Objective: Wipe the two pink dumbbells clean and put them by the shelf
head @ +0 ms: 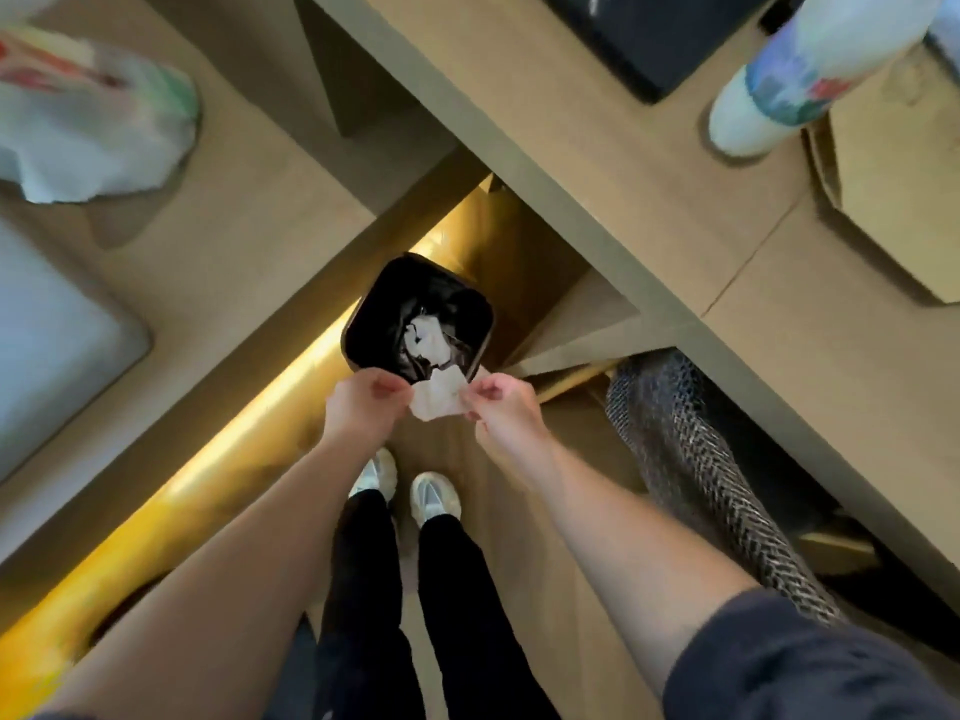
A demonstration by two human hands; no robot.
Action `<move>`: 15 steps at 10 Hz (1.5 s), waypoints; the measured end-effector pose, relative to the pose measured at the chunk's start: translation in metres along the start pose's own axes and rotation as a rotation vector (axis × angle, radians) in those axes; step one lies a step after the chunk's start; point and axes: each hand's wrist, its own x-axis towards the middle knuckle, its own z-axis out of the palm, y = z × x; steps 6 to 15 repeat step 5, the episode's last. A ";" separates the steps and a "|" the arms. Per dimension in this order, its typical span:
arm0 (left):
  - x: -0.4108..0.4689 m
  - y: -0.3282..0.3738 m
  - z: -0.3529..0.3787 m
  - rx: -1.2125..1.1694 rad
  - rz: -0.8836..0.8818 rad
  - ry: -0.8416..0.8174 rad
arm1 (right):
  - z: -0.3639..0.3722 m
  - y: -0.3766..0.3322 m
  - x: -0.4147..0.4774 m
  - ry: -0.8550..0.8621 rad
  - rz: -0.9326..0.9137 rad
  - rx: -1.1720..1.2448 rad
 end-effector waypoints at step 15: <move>0.162 -0.034 0.024 0.257 -0.021 -0.125 | 0.054 0.021 0.160 0.158 0.151 -0.637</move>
